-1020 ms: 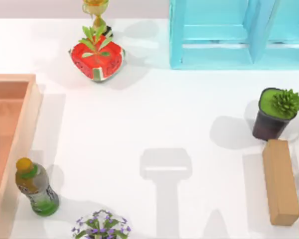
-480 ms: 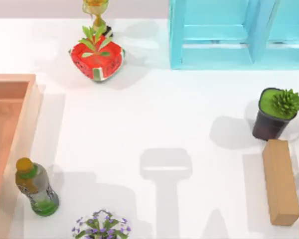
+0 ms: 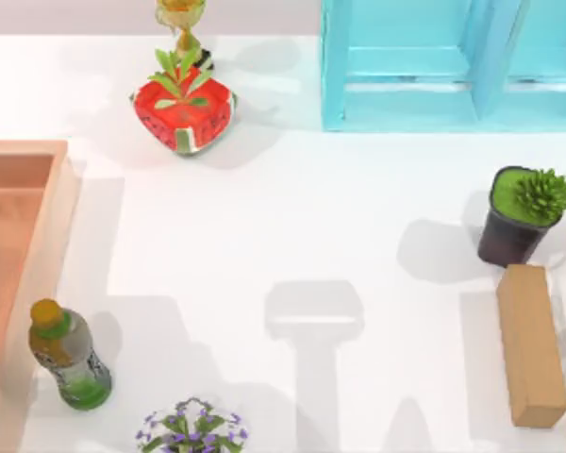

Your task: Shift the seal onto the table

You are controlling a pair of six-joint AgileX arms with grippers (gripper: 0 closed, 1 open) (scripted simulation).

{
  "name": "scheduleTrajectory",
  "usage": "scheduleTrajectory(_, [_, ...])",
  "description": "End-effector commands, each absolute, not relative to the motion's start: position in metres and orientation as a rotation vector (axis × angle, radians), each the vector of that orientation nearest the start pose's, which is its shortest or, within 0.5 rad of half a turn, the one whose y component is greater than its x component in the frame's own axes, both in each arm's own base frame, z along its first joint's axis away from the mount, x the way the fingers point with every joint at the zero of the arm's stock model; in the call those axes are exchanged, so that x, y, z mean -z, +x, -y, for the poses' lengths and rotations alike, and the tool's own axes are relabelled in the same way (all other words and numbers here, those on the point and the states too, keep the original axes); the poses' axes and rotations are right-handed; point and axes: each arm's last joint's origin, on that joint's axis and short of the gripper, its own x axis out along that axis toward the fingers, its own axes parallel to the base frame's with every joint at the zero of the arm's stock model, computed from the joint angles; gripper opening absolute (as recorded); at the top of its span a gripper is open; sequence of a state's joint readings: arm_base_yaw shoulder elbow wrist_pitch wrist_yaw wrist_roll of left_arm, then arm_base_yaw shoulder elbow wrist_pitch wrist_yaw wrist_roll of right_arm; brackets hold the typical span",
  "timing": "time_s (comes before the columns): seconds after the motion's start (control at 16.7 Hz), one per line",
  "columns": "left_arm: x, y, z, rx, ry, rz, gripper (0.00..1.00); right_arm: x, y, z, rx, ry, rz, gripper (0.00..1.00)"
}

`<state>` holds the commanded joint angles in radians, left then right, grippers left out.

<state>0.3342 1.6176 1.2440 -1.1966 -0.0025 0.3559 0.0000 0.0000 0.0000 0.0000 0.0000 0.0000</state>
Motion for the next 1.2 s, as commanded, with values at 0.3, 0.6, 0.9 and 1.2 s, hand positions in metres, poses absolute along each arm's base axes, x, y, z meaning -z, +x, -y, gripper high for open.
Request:
scheduleTrajectory(0.3, [-0.227,0.272,-0.096,0.016,0.021,-1.570,1.00,-0.160,0.106,0.001,0.000,0.000,0.000,1.00])
scheduleTrajectory(0.6, [-0.184,0.275,-0.098,0.014,0.018,-1.571,1.00,-0.160,0.106,0.001,0.000,0.000,0.000,1.00])
scheduleTrajectory(0.9, [-0.139,0.272,-0.097,0.015,0.018,-1.572,1.00,-0.160,0.106,0.001,0.000,0.000,0.000,1.00])
scheduleTrajectory(1.2, [-0.131,0.272,-0.097,0.014,0.018,-1.571,1.00,-0.160,0.106,0.001,0.000,0.000,0.000,1.00])
